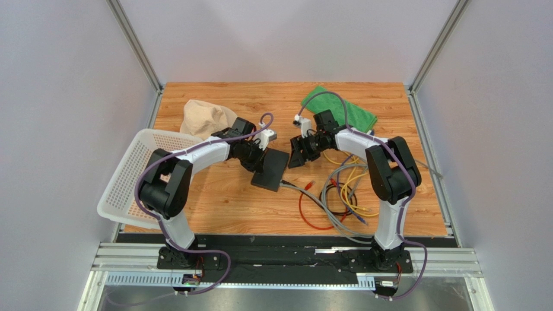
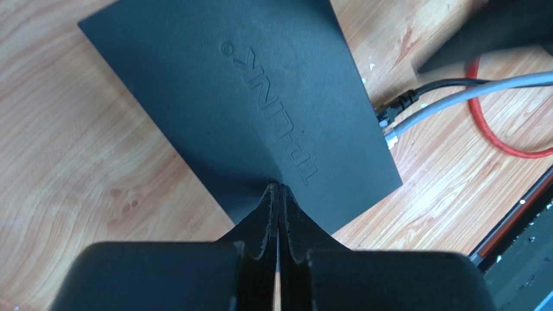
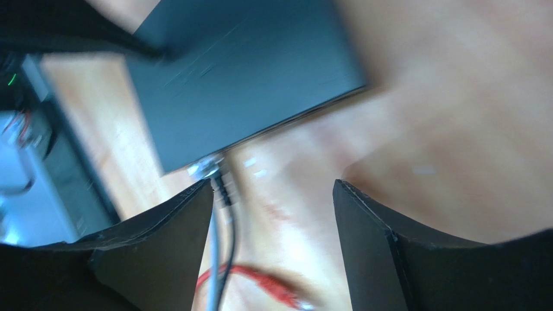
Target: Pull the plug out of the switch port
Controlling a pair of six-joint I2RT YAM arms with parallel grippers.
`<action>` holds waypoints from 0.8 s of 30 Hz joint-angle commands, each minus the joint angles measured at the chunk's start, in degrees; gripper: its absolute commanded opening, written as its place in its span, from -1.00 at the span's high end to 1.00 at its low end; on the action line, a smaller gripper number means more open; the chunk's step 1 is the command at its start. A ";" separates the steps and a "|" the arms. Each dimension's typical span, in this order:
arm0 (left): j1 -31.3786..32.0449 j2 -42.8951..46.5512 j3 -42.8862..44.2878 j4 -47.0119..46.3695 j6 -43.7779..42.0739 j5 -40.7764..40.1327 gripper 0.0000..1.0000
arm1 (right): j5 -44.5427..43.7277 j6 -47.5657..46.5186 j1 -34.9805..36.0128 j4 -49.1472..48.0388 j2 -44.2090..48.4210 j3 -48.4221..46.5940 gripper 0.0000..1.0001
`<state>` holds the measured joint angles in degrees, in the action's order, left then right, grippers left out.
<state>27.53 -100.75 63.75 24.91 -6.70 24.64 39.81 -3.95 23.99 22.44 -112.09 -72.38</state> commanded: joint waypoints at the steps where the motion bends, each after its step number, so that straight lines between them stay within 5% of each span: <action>1: -0.28 -2.43 2.00 3.22 -1.30 0.75 1.00 | 12.20 -3.70 2.99 5.39 -1.00 -2.14 -0.40; 12: -0.02 -2.87 1.56 4.10 -1.65 -1.44 1.00 | 14.15 -5.55 3.61 13.06 -10.76 -10.41 -0.05; 24: 0.16 -2.96 1.73 4.19 -1.74 -1.44 1.00 | 17.31 -11.77 3.17 22.46 -16.40 -15.24 0.07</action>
<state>27.57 -102.30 65.65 26.17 -6.76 25.15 55.68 -10.22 27.59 39.00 -125.62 -84.99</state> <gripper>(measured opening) 0.007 0.472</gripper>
